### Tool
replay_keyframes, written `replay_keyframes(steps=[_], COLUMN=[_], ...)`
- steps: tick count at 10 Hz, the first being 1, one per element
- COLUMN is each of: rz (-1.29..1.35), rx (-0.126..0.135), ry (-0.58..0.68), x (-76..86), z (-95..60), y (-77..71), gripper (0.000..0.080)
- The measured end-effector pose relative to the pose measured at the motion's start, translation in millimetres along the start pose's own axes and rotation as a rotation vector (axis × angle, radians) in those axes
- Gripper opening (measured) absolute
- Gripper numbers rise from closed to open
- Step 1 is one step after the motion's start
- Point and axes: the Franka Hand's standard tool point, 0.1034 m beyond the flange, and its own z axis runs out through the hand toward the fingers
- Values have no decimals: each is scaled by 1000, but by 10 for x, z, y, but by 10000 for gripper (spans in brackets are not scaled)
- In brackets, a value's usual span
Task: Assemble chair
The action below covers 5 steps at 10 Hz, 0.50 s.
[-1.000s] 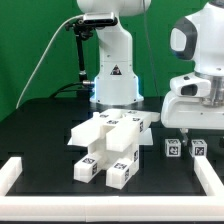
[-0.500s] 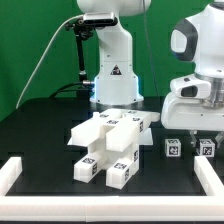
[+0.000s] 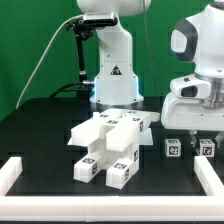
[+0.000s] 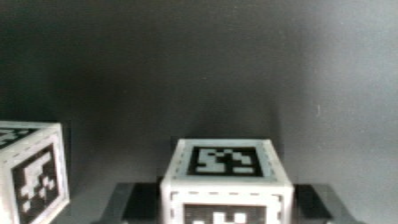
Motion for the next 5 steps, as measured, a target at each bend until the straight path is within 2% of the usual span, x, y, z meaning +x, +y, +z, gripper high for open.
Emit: replay_keyframes(steps=[1, 2, 3, 5], rz=[-1, -7, -15, -27], rx=[-1, -4, 10, 28], ry=[-3, -34, -26, -52], x=[0, -4, 70, 145], z=[-15, -179, -434, -872], y=[0, 8, 53, 237], gripper=[283, 284, 284, 284])
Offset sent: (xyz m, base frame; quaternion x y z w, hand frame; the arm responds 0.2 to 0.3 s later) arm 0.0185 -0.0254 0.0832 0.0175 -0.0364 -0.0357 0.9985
